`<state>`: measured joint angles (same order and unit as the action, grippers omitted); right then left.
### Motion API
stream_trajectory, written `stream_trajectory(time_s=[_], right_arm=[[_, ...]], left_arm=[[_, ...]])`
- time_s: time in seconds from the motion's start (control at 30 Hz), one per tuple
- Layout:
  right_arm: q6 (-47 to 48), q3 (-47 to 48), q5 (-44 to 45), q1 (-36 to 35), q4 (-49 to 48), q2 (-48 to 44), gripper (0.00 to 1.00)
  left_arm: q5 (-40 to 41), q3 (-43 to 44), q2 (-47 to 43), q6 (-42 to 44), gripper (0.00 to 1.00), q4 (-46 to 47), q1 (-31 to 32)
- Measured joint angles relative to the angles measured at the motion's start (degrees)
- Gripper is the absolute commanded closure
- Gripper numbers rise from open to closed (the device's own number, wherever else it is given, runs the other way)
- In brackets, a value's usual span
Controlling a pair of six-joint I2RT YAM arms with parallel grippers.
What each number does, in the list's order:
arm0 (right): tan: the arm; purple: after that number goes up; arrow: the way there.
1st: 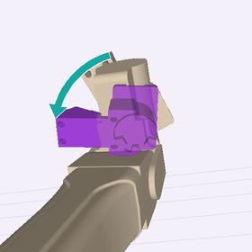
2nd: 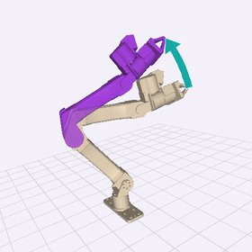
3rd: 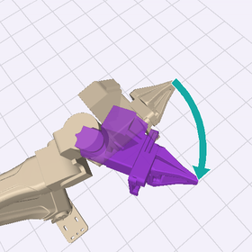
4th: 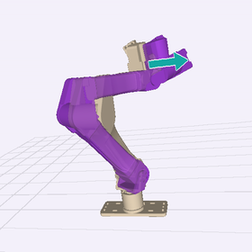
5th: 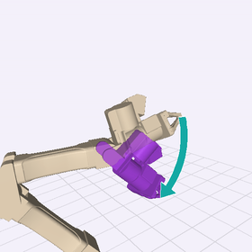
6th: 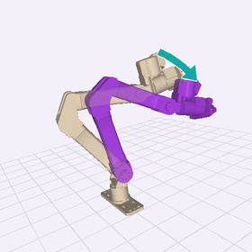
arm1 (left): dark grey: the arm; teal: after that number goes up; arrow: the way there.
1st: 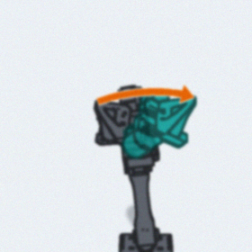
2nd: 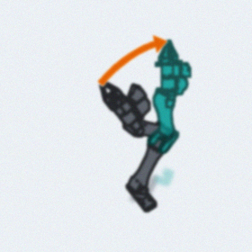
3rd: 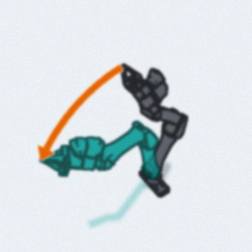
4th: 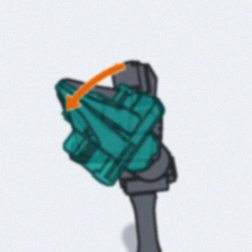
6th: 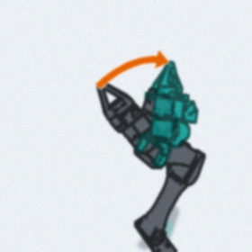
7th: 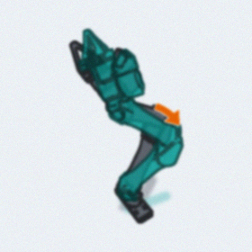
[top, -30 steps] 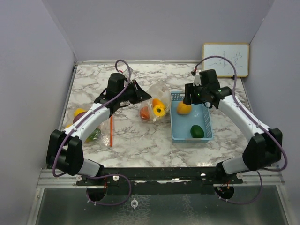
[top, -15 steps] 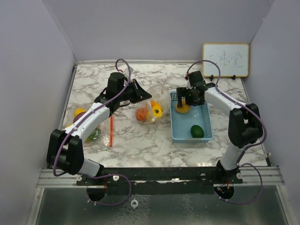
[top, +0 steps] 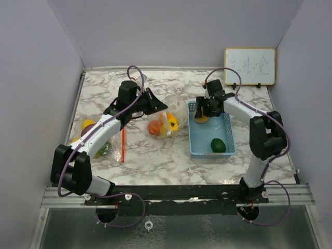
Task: Place the food in the zip-top bag and seal the zipper
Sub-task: Pick up the fake fruit from the bin, then place the fake fruit in the zipper food storage bag.
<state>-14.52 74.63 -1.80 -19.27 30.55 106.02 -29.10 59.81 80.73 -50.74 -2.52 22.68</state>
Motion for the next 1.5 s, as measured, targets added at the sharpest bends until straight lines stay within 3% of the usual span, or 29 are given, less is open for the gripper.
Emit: stream_trajectory(time_s=[0.23,0.53,0.77,0.9,1.0,1.03,1.33,1.5], right_arm=[[1.27,-2.45,-2.29,0.00,0.72,-6.60,0.48],[1.25,3.61,-16.39,-0.35,1.64,-26.32,0.48],[-0.17,4.85,-21.97,-6.38,-1.66,-23.43,0.37],[-0.48,4.59,-21.66,-9.79,-1.36,-18.29,0.26],[-0.52,4.59,-20.83,-11.19,-0.61,-15.26,0.03],[-0.46,4.61,-20.13,-11.28,-0.35,-14.67,0.00],[0.63,4.90,-8.13,-11.21,4.04,-17.84,0.00],[-1.57,4.76,-0.04,-9.99,11.76,-22.62,0.00]], left_arm=[[0.00,-0.09,0.00,0.00,1.00,0.00,0.00],[-0.02,-0.09,0.00,-0.17,1.00,0.00,0.00],[-0.04,-0.07,0.02,-0.17,1.00,0.02,0.00],[-0.04,-0.07,0.02,-0.15,1.00,0.02,0.00],[-0.04,-0.07,0.02,-0.15,1.00,0.04,0.00],[-0.04,-0.07,0.02,-0.15,1.00,0.02,0.00],[-0.07,-0.07,0.02,-0.15,1.00,0.02,0.00],[-0.07,-0.07,0.02,-0.15,1.00,0.02,0.00]])
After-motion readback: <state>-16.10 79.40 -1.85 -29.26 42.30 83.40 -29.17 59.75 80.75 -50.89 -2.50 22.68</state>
